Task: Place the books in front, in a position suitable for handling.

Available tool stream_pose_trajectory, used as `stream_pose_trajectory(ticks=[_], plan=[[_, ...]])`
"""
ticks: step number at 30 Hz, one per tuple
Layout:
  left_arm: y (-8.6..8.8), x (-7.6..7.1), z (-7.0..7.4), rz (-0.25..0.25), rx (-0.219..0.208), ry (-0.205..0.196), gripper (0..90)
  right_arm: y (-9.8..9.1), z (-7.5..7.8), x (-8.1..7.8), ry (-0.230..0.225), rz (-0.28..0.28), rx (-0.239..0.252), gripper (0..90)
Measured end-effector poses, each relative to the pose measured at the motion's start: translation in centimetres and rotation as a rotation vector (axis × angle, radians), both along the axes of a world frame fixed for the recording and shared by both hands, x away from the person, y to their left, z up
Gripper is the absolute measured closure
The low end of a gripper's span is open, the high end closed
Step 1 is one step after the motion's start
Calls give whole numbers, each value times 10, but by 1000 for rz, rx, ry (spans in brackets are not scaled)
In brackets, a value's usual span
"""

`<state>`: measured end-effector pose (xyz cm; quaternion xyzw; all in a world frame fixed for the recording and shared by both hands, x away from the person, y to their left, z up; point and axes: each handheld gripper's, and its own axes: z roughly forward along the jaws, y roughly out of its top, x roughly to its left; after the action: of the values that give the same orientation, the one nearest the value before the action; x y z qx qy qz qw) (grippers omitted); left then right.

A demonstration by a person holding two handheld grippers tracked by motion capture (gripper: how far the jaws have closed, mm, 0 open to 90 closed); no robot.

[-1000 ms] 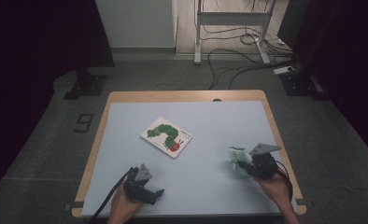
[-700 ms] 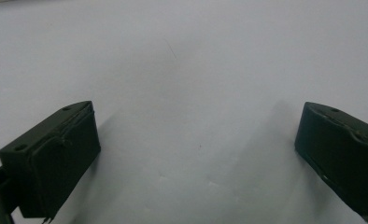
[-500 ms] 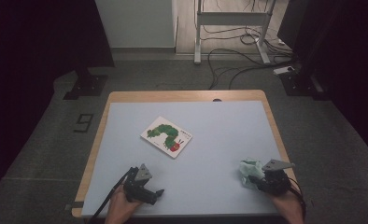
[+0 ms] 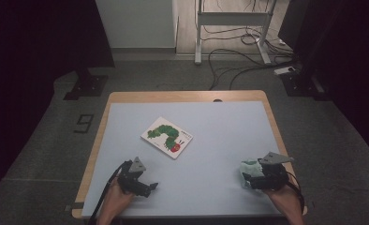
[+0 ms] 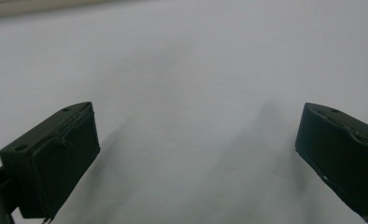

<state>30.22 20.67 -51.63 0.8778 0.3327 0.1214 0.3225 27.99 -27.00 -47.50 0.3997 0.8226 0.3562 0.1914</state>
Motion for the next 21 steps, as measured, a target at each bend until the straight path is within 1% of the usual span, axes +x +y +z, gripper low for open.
stream_pose_trajectory(ticks=[1, 2, 3, 4, 5, 6, 7, 8, 10, 12, 15, 16, 17, 18, 19, 20, 21], plan=[[2, 4, 2, 4, 0, -2, 0, 4, 1, 2, -2, 8, 5, 152], [5, 13, 5, 14, 0, -12, 0, 12, 3, 6, -5, 24, 9, 135], [5, 13, 5, 14, 0, -12, 0, 12, 3, 6, -5, 24, 9, 135], [8, 23, 8, 18, -10, -15, 0, 20, 4, 10, -8, 40, 12, 133], [8, 23, 8, 18, -10, -15, 0, 20, 4, 10, -8, 40, 12, 133], [8, 28, 11, 20, -7, -14, 0, 27, 5, 16, -4, 51, 6, 131], [9, 33, 13, 22, -8, -17, 0, 27, 5, 16, -4, 51, 6, 131], [9, 37, 15, 24, -6, -19, 0, 31, 5, 19, -4, 54, 7, 127], [9, 46, 19, 31, -6, -34, 0, 38, 6, 25, 0, 65, 17, 120], [8, 55, 22, 37, -3, -40, 0, 45, 6, 31, 5, 73, 24, 89], [5, 68, 25, 37, 14, -45, 0, 55, 5, 39, 10, 82, 25, 38], [5, 73, 25, 32, 16, -41, 0, 58, 4, 42, 10, 87, 27, 29], [4, 83, 25, 36, 25, -38, 0, 64, 4, 46, 10, 91, 28, 13], [4, 83, 25, 36, 25, -38, 0, 67, 3, 48, 10, 92, 28, 12], [3, 87, 25, 36, 31, -30, 0, 67, 3, 48, 10, 92, 28, 12], [3, 92, 25, 35, 38, -26, 0, 72, 2, 52, 6, 98, 29, 10], [3, 97, 25, 41, 52, -30, 0, 72, 2, 52, 6, 98, 29, 10]])
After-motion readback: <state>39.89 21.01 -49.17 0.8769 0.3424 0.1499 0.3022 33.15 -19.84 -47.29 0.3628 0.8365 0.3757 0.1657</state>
